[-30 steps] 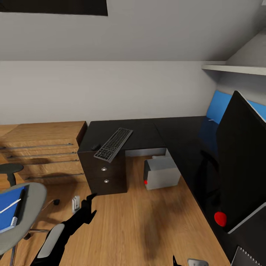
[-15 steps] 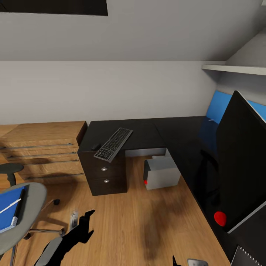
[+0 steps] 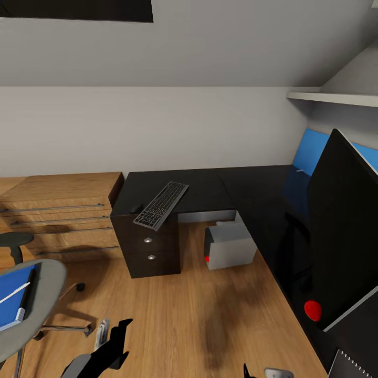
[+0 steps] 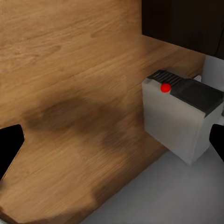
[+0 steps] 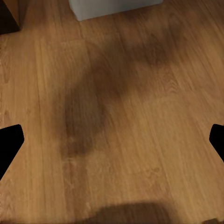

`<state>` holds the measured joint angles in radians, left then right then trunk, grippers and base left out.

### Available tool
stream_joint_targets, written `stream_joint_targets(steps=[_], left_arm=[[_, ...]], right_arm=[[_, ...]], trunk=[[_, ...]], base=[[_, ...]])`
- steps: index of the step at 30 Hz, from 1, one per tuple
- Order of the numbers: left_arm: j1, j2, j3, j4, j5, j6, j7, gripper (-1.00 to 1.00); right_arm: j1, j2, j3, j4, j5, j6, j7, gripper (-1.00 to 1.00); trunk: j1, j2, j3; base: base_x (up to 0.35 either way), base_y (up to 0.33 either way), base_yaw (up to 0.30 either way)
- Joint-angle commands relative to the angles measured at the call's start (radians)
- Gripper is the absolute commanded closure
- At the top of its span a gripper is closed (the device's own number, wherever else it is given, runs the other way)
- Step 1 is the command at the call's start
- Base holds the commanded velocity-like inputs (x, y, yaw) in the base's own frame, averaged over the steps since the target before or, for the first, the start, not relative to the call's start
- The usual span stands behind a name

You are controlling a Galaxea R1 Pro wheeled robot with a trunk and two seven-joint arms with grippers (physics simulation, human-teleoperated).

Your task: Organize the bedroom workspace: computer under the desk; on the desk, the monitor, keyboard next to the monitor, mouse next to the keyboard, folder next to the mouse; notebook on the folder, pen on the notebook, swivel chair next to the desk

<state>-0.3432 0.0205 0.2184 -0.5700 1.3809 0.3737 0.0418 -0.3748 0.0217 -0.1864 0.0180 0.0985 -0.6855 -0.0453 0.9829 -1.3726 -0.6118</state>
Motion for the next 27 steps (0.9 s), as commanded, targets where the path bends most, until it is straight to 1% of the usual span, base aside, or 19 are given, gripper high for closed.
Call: stream_joint_targets(steps=[1,6,11,12,15,18,20,22,23,24,25,27], left_arm=[[0.0,0.0,0.004,0.004,0.002,-0.002,0.004,-1.0],[0.0,0.009,0.006,-0.011,-0.007,-0.012,0.004,-1.0],[0.0,0.018,0.007,-0.076,-0.01,-0.015,0.005,-1.0],[0.0,0.023,0.009,-0.109,-0.01,-0.015,0.006,-1.0],[0.0,0.039,0.01,-0.155,-0.011,-0.014,0.008,-1.0],[0.0,0.059,0.007,-0.183,-0.013,-0.012,0.008,-1.0],[0.0,0.07,0.005,-0.194,-0.021,-0.011,0.008,-1.0],[0.0,0.078,0.003,-0.199,-0.044,-0.01,0.008,-1.0],[0.0,0.081,0.003,-0.201,-0.062,-0.01,0.008,-1.0],[0.0,0.087,0.003,-0.202,-0.111,-0.009,0.008,-1.0],[0.0,0.09,0.003,-0.203,-0.143,-0.009,0.008,-1.0],[0.0,0.098,0.003,-0.203,-0.218,-0.008,0.007,-1.0]], right_arm=[[-0.001,0.001,-0.007,0.002,0.01,0.001,-0.005,-1.0],[-0.001,0.002,-0.007,0.002,0.01,0.018,-0.007,-1.0],[-0.001,0.003,-0.007,0.002,0.01,0.025,-0.008,-1.0],[-0.001,0.003,-0.007,0.002,0.01,0.027,-0.008,-1.0],[-0.001,0.003,-0.007,0.002,0.01,0.028,-0.008,-1.0],[-0.001,0.003,-0.007,0.002,0.01,0.028,-0.008,-1.0],[-0.001,0.003,-0.007,0.002,0.01,0.029,-0.008,-1.0],[-0.001,0.003,-0.007,0.002,0.01,0.029,-0.008,-1.0],[-0.001,0.003,-0.007,0.002,0.01,0.029,-0.008,-1.0],[-0.001,0.003,-0.007,0.002,0.01,0.029,-0.009,-1.0],[-0.001,0.003,-0.007,0.002,0.01,0.029,-0.009,-1.0],[-0.001,0.003,-0.007,0.002,0.01,0.029,-0.009,-1.0]], trunk=[[0.0,0.0,-0.001],[0.0,0.0,-0.001],[0.0,0.0,-0.001],[0.0,0.0,-0.001],[0.0,0.0,-0.001],[0.0,0.0,-0.001],[0.0,0.0,-0.001],[0.0,0.0,-0.001],[0.0,0.0,-0.001],[0.0,0.0,-0.001],[0.0,0.0,-0.001],[0.0,0.0,-0.001]], base=[[0.0,0.0,0.0],[0.0,0.0,0.0],[0.0,0.0,0.0],[0.0,0.0,0.0],[0.0,0.0,0.0],[0.0,0.0,0.0],[0.0,0.0,0.0],[0.0,0.0,0.0],[0.0,0.0,0.0],[0.0,0.0,0.0],[0.0,0.0,0.0],[0.0,0.0,0.0]])
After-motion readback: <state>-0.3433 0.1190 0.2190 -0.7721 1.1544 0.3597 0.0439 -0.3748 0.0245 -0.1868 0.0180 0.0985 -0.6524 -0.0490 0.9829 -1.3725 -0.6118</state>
